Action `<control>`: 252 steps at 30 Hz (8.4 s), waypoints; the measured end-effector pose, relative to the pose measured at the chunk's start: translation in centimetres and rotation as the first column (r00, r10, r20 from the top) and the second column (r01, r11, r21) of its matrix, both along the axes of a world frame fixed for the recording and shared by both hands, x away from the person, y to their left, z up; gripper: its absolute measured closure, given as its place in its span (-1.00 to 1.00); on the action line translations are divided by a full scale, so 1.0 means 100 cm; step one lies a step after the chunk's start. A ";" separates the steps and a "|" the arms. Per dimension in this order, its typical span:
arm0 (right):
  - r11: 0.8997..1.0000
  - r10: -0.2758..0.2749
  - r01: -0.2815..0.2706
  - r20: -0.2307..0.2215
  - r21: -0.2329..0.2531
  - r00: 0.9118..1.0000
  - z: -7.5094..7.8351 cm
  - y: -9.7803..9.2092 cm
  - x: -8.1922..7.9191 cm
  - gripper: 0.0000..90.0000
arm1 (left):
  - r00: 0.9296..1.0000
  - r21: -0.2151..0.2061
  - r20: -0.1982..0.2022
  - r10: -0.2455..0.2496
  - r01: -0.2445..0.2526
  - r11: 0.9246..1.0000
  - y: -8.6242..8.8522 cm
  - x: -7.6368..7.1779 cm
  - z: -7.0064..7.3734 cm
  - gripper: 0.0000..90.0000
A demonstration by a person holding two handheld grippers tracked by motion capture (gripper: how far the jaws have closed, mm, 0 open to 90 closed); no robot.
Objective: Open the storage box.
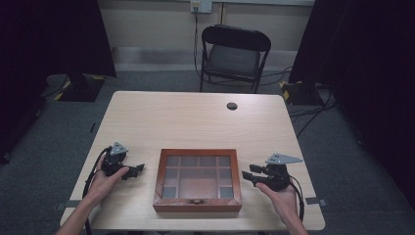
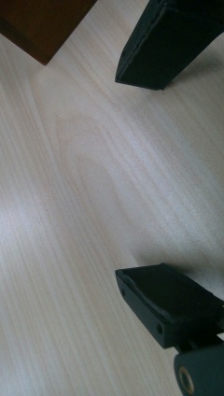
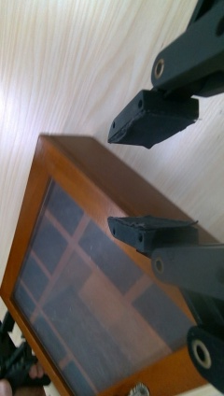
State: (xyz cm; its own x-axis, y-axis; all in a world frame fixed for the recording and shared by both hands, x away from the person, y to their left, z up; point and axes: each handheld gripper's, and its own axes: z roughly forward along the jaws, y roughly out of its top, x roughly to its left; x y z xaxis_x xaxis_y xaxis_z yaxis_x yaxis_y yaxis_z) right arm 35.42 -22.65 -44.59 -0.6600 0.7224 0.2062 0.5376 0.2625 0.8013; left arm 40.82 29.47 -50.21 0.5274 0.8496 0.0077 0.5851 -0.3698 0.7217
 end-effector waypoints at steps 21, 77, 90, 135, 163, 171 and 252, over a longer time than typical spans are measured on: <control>0.969 0.247 -0.247 0.000 0.018 0.969 0.017 0.054 -0.010 0.44 | 1.000 -0.004 -0.001 -0.004 0.004 1.000 0.000 0.000 0.000 -0.87; 0.802 0.597 -0.598 -0.045 -0.006 0.801 0.011 0.133 -0.025 0.83 | 0.998 -0.072 0.011 -0.057 0.058 0.996 -0.008 -0.009 0.012 -0.64; 0.798 0.602 -0.602 -0.040 0.012 0.797 0.028 0.132 -0.020 0.84 | 0.979 -0.161 0.061 -0.195 0.203 0.966 -0.026 -0.024 0.030 -0.65; 0.896 0.439 -0.438 0.009 0.072 0.899 0.061 0.093 -0.005 -0.37 | 0.922 -0.237 0.106 -0.373 0.387 0.891 -0.051 -0.038 0.043 -0.57; 0.940 0.329 -0.334 0.072 0.063 0.941 0.058 0.047 -0.012 -0.66 | 0.919 -0.269 0.204 -0.337 0.384 0.884 -0.058 -0.039 0.066 -0.45; 0.944 0.320 -0.326 0.093 0.048 0.943 0.060 0.045 -0.011 -0.68 | 0.915 -0.300 0.214 -0.342 0.395 0.868 -0.062 -0.040 0.070 -0.41; 0.970 0.188 -0.205 0.129 0.132 0.974 0.073 0.040 0.041 -0.04 | 0.915 -0.355 0.260 -0.307 0.386 0.851 -0.062 -0.016 0.107 -0.06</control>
State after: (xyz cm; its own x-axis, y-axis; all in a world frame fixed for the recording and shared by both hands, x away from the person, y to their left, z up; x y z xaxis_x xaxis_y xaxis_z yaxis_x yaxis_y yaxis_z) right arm 39.47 -18.61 -37.31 -0.8110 0.5448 0.2131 0.3896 0.2313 0.8915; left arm 39.27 23.28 -39.49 0.8101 0.5647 -0.1575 0.3116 -0.1872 0.9316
